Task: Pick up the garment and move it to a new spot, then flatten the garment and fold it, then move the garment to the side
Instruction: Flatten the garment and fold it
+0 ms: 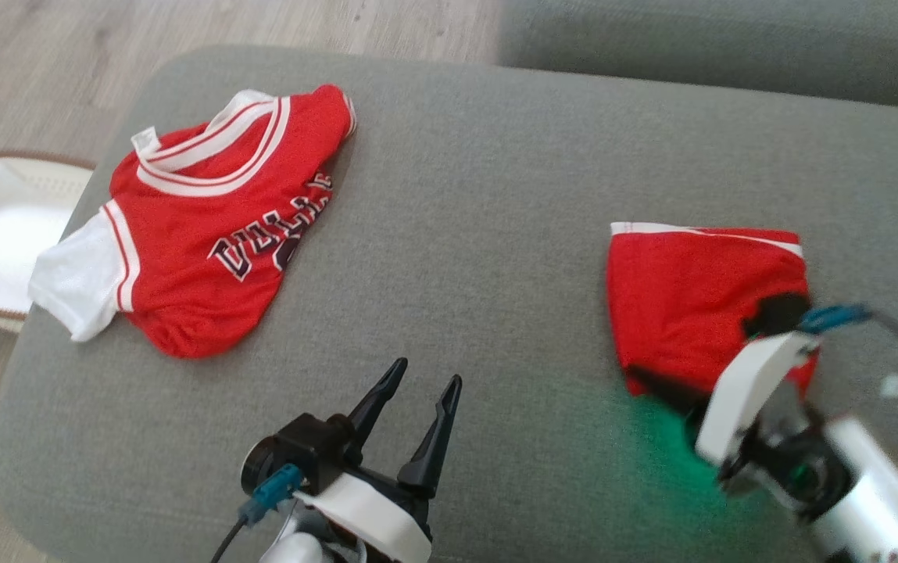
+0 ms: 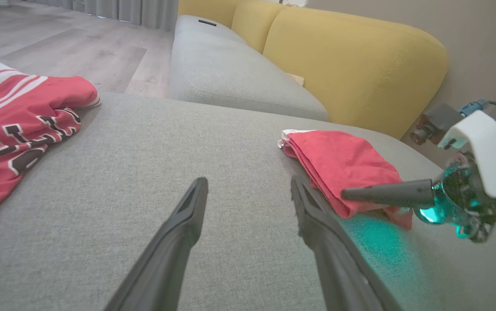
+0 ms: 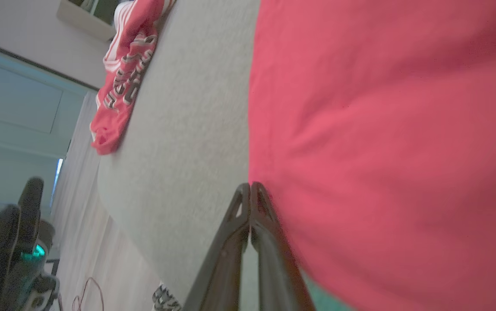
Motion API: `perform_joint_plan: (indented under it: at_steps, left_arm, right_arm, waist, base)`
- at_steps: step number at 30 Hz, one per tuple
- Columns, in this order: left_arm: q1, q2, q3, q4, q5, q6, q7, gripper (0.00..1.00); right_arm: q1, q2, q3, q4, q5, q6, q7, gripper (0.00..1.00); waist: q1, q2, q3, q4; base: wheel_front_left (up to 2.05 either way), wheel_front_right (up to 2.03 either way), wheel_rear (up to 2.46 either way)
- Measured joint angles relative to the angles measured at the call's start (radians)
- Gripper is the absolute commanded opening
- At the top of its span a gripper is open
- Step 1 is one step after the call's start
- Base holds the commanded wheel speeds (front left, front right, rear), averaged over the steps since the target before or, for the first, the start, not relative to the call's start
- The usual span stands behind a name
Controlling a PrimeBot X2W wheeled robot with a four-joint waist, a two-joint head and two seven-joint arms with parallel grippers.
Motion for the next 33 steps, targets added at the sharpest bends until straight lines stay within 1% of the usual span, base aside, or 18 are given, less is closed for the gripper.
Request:
perform_joint_plan:
  at_steps: [3, 5, 6, 7, 8, 12, 16, 17, 19, 24, 28, 31, 33]
  left_arm:
    - [0.006, 0.001, 0.004, 0.002, 0.0, 0.001, 0.0, 1.0]
    - [0.021, 0.002, 0.006, 0.007, 0.0, 0.004, 0.0, 1.0]
    - [0.032, 0.003, 0.009, 0.011, -0.001, 0.006, 0.0, 1.0]
    - [0.045, 0.004, 0.015, 0.015, -0.005, 0.013, 0.0, 1.0]
    - [0.061, 0.005, 0.025, 0.017, -0.016, 0.014, 0.0, 1.0]
    - [0.123, 0.008, 0.091, 0.043, -0.066, 0.041, 0.0, 1.0]
    - [0.153, 0.017, 0.144, 0.06, -0.064, 0.065, 0.0, 1.0]
    - [0.153, 0.017, 0.144, 0.06, -0.064, 0.065, 0.0, 1.0]
    - [0.163, 0.018, 0.165, 0.06, -0.059, 0.072, 0.0, 1.0]
    - [0.196, 0.022, 0.211, 0.04, -0.013, 0.089, 0.0, 1.0]
    - [0.217, 0.024, 0.24, 0.01, 0.041, 0.104, 0.0, 1.0]
    - [0.24, 0.029, 0.259, -0.021, 0.104, 0.12, 0.0, 1.0]
    - [0.265, 0.026, 0.274, -0.044, 0.116, 0.12, 0.0, 1.0]
  right_arm:
    - [0.049, 0.009, 0.081, -0.05, 0.004, 0.0, -0.01, 0.0]
    - [0.086, 0.021, 0.119, -0.077, 0.004, 0.0, -0.044, 0.0]
    - [0.107, 0.027, 0.132, -0.087, 0.004, 0.0, -0.067, 0.29]
    - [0.128, 0.033, 0.143, -0.091, 0.001, 0.0, -0.095, 0.65]
    - [0.15, 0.037, 0.15, -0.091, -0.005, 0.0, -0.123, 1.0]
    - [0.211, 0.038, 0.151, -0.061, -0.083, 0.0, -0.248, 1.0]
    - [0.22, 0.037, 0.095, 0.01, -0.177, 0.0, -0.368, 1.0]
    - [0.22, 0.037, 0.095, 0.01, -0.177, 0.0, -0.368, 1.0]
    - [0.219, 0.034, 0.054, 0.043, -0.236, 0.0, -0.434, 1.0]
    - [0.214, 0.036, -0.049, 0.138, -0.404, 0.0, -0.602, 1.0]
    - [0.217, 0.069, -0.104, 0.171, -0.507, 0.0, -0.726, 1.0]
    - [0.23, 0.103, -0.12, 0.173, -0.583, 0.0, -0.774, 1.0]
    - [0.258, 0.119, -0.153, 0.17, -0.647, 0.0, -0.785, 1.0]
  waist:
    - [0.0, 0.0, -0.028, -0.013]
    - [0.0, 0.0, -0.052, -0.021]
    - [0.0, 0.0, -0.065, -0.025]
    - [0.0, 0.0, -0.08, -0.03]
    - [0.0, 0.0, -0.095, -0.034]
    - [0.0, 0.0, -0.148, -0.062]
    - [0.0, 0.0, -0.187, -0.103]
    - [0.0, 0.0, -0.187, -0.103]
    - [0.0, 0.0, -0.203, -0.123]
    - [0.0, 0.0, -0.238, -0.165]
    - [0.0, 0.0, -0.266, -0.182]
    - [0.0, 0.0, -0.288, -0.189]
    - [0.0, 0.0, -0.3, -0.191]
  base:
    - [0.0, 0.0, 0.0]
    - [0.0, 0.0, 0.0]
    - [0.0, 0.0, 0.0]
    - [0.0, 0.0, 0.0]
    - [0.0, 0.0, 0.0]
    - [0.0, 0.0, 0.0]
    - [0.0, 0.0, 0.0]
    - [0.0, 0.0, 0.0]
    - [0.0, 0.0, 0.0]
    - [0.0, 0.0, 0.0]
    - [0.0, 0.0, 0.0]
    - [0.0, 0.0, 0.0]
    - [0.0, 0.0, 0.0]
